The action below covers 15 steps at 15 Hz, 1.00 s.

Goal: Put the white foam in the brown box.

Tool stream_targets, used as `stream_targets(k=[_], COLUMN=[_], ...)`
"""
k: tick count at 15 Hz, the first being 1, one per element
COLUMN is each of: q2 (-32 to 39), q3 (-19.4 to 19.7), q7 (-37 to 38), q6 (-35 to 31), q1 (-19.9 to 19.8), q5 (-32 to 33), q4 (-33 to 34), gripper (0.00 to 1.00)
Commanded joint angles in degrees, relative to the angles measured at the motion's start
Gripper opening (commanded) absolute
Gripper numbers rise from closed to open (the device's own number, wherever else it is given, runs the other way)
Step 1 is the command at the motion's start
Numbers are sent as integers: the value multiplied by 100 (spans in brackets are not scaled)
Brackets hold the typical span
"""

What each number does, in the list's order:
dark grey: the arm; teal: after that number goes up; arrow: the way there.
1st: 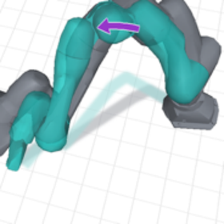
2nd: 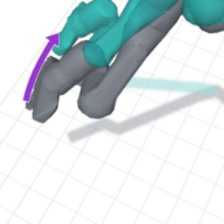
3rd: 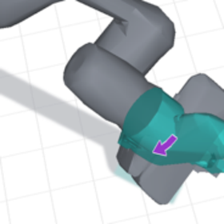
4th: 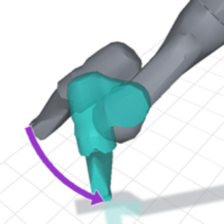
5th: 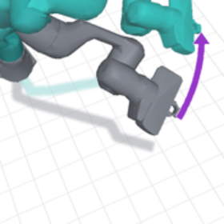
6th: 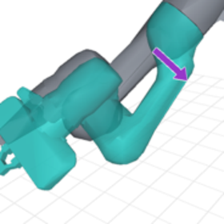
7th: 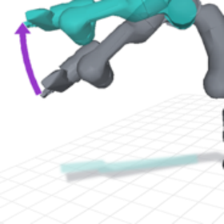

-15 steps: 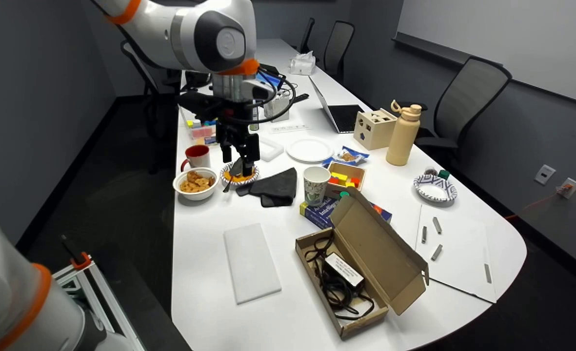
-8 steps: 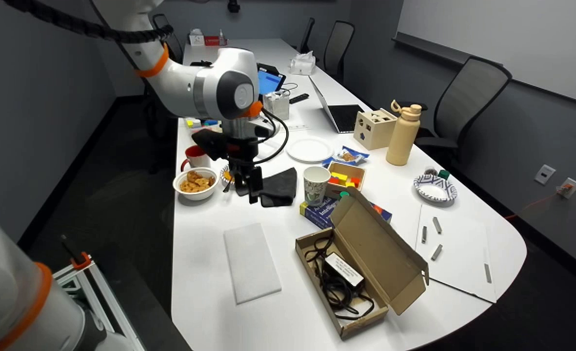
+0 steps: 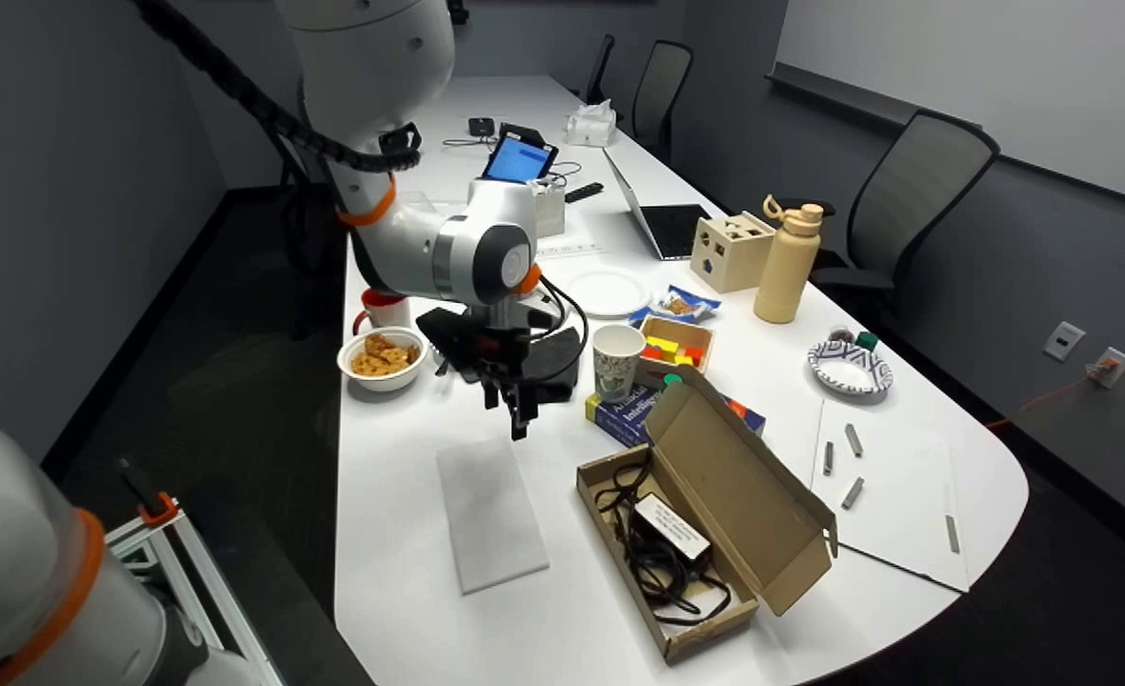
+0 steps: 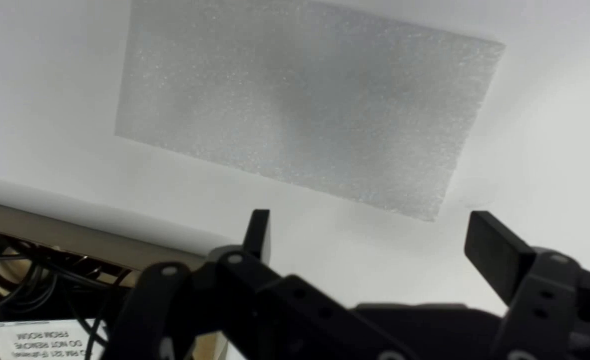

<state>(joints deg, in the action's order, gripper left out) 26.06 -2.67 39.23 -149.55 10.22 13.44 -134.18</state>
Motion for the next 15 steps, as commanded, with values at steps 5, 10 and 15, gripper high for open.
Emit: stream_targets(k=[5, 10, 15], q2=[1349, 1679, 1816], q3=[114, 255, 448], q7=[-477, -375, -210], q6=[166, 527, 1067], q1=[457, 747, 985], q5=[-769, -989, -940], q4=[1214, 1527, 1755], gripper=[100, 100, 100])
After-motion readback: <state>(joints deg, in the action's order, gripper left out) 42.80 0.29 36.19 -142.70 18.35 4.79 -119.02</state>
